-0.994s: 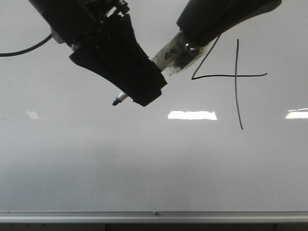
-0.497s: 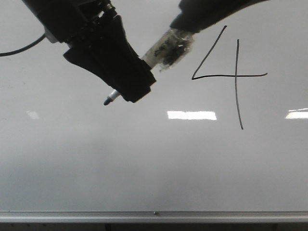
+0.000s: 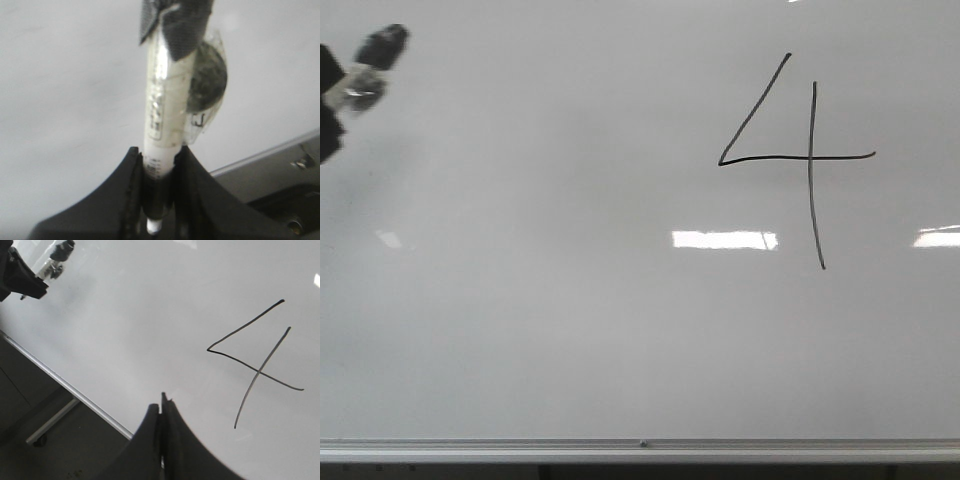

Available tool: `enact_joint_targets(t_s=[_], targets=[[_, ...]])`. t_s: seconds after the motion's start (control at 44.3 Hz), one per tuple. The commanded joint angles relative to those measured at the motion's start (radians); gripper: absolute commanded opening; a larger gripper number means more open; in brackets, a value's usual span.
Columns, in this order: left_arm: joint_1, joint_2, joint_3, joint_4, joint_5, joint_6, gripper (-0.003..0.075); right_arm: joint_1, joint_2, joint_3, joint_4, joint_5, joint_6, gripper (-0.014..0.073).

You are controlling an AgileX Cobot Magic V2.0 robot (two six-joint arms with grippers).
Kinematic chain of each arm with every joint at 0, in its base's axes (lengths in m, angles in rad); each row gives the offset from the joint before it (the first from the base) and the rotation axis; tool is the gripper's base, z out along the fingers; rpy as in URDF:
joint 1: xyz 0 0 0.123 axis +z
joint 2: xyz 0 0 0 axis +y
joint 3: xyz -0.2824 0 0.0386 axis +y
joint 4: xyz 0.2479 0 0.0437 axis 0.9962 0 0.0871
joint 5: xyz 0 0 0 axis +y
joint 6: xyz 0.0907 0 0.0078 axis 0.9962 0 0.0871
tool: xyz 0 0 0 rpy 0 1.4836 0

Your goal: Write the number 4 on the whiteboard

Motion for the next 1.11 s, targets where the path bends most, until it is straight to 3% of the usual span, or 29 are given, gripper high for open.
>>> enact_joint_targets(t_s=[0.0,0.248,0.768,1.084], targets=[[0.053,-0.048,-0.001,0.201,-0.07,-0.243,-0.002,-0.008,-0.057,0.011,0.034,-0.063,-0.006,-0.0105],[0.166,0.03,0.005,0.221,-0.201,-0.349,-0.002,-0.008,-0.072,0.016,0.036,0.006,-0.006,-0.0105],[0.166,0.231,-0.081,0.14,-0.204,-0.371,-0.0013,-0.008,-0.072,0.016,0.037,0.02,-0.006,-0.0105],[0.131,0.231,-0.081,0.14,-0.256,-0.363,0.0183,-0.008,-0.072,0.016,0.037,0.02,-0.006,-0.0105]])
